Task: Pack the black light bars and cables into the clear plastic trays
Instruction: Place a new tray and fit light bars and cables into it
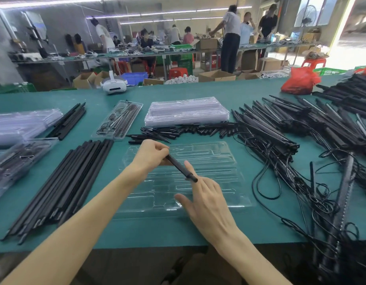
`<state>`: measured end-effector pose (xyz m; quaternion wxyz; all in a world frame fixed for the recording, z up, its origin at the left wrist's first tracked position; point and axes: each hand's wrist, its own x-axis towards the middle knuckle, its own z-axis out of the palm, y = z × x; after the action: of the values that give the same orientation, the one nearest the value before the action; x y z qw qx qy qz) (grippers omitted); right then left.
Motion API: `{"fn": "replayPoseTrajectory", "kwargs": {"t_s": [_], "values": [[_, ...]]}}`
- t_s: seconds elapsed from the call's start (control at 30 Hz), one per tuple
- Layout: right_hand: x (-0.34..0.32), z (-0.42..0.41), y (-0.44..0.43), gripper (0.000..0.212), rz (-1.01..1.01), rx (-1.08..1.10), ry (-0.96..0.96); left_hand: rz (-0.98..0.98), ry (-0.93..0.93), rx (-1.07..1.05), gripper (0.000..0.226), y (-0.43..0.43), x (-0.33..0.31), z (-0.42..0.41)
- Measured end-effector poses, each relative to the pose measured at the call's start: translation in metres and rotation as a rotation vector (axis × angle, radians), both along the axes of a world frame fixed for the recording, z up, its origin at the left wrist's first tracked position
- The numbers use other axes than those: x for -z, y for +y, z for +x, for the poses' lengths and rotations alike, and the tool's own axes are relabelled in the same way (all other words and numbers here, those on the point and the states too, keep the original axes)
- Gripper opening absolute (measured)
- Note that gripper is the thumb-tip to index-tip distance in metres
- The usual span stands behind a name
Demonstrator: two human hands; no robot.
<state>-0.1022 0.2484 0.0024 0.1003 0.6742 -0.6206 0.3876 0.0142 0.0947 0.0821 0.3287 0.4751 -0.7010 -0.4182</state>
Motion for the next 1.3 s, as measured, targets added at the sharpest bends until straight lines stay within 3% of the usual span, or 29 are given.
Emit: {"fn": "replayPoseTrajectory", "kwargs": {"t_s": [0.23,0.43,0.53,0.63,0.73,1.07,1.3], "values": [[-0.004,-0.002,0.005,0.064,0.037,-0.033,-0.289,-0.126,-0.202,0.019,0.025,0.002,0.016,0.0],[-0.013,-0.021,0.003,0.033,-0.03,-0.131,-1.009,-0.293,-0.219,0.221,0.013,0.01,0.022,0.008],[-0.015,-0.029,0.004,0.035,-0.076,-0.092,-1.182,-0.596,-0.48,0.294,0.016,0.016,0.023,0.016],[-0.015,-0.029,0.006,0.031,-0.081,-0.113,-1.211,-0.891,-0.581,0.269,0.016,0.016,0.019,0.022],[-0.015,-0.029,0.004,0.03,-0.07,-0.095,-1.257,-0.993,-0.618,0.318,0.016,0.015,0.015,0.022],[-0.013,-0.029,0.003,0.042,-0.055,-0.087,-1.291,-0.707,-0.645,0.287,0.018,0.006,0.036,0.031],[-0.01,-0.027,0.0,0.025,-0.06,-0.032,-1.193,-0.534,-0.585,0.299,0.01,0.0,0.045,0.037]]}}
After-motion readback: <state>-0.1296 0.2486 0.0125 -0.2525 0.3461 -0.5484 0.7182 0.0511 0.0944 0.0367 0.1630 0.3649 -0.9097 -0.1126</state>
